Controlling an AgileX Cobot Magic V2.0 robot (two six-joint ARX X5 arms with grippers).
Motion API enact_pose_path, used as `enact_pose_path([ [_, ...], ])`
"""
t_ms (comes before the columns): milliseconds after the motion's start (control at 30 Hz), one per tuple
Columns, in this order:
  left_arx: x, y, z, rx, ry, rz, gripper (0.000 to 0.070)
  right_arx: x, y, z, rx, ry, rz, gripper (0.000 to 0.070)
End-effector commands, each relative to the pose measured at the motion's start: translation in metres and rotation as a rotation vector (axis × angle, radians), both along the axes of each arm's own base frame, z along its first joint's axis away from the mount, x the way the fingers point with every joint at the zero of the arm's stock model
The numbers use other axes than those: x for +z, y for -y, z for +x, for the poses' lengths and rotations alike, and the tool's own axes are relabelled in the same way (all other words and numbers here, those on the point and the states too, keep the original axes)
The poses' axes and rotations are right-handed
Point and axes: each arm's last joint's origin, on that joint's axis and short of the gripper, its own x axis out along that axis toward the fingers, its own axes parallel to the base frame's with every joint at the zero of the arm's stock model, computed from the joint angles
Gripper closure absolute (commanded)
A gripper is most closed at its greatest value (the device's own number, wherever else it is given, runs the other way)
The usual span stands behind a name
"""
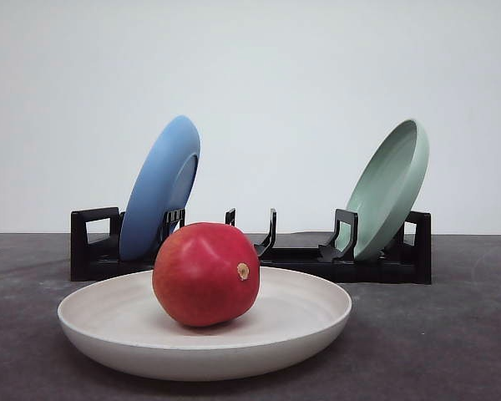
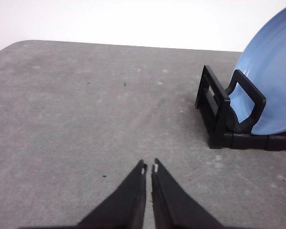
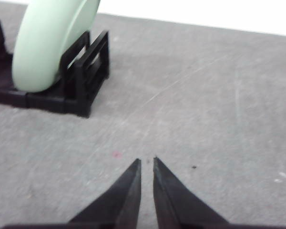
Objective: Place pomegranate in white plate
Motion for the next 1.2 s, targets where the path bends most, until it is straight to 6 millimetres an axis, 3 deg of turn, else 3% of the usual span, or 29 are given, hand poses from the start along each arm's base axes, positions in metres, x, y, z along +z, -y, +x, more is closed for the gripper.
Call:
enact_pose_path([
  [0,-0.0038,-0.0002,0.0005,0.002,-0.011,0.010,0.0700,-0.0011,0.0005,-0.0001,-0.014,0.023,0.011,0.0658],
  [233,-0.0038,-0.0002,0.0005,0.002,-0.011,0.010,0.0700,0.0004,0.0024,-0.0001,-0.082,0.063,0.006,0.0658],
  [1167,-0.0038,-0.0002,0.0005,0.002,-0.011,0.010,0.0700,0.0011,0.0024,0.0000,-0.081,0.070,0.006,0.0658],
])
